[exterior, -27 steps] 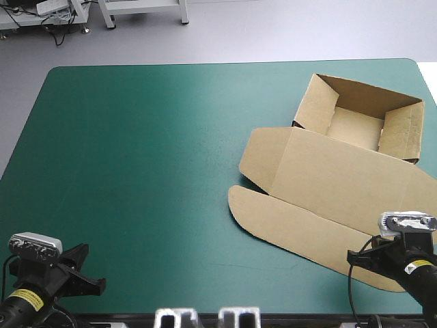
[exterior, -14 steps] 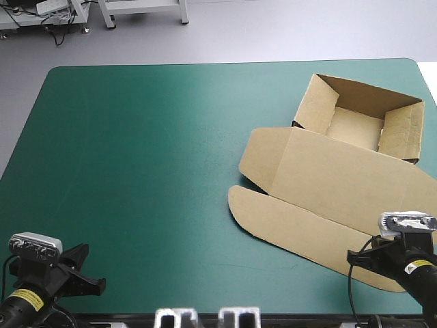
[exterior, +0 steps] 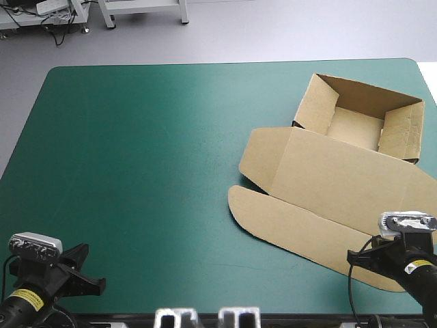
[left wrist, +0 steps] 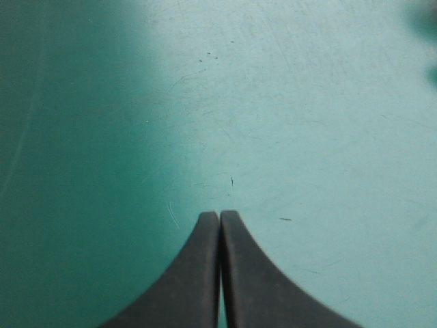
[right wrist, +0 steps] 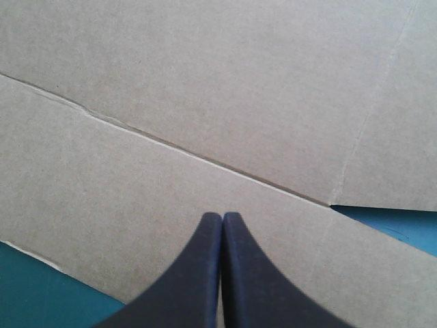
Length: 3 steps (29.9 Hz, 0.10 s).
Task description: Fold the box
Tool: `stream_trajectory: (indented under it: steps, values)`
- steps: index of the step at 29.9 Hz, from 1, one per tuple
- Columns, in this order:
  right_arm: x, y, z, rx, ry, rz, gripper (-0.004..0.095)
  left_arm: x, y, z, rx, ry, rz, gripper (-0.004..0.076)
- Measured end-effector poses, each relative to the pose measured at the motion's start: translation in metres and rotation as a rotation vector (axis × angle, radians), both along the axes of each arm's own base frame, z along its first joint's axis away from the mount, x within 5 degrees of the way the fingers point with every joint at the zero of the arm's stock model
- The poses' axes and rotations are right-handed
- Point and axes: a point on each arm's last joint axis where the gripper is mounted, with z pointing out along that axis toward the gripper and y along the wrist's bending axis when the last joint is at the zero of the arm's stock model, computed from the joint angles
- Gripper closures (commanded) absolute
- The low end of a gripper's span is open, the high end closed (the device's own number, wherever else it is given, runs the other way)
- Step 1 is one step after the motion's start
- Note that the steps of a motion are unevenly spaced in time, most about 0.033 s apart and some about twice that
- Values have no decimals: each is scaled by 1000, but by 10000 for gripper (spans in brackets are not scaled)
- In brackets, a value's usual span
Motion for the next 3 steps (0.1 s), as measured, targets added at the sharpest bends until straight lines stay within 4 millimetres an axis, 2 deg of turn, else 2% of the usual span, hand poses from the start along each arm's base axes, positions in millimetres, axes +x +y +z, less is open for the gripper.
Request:
stream_trajectory:
  steps: [3]
  values:
    - [0,0,0,0,0,0,923,0,0,0,0,0,0,734]
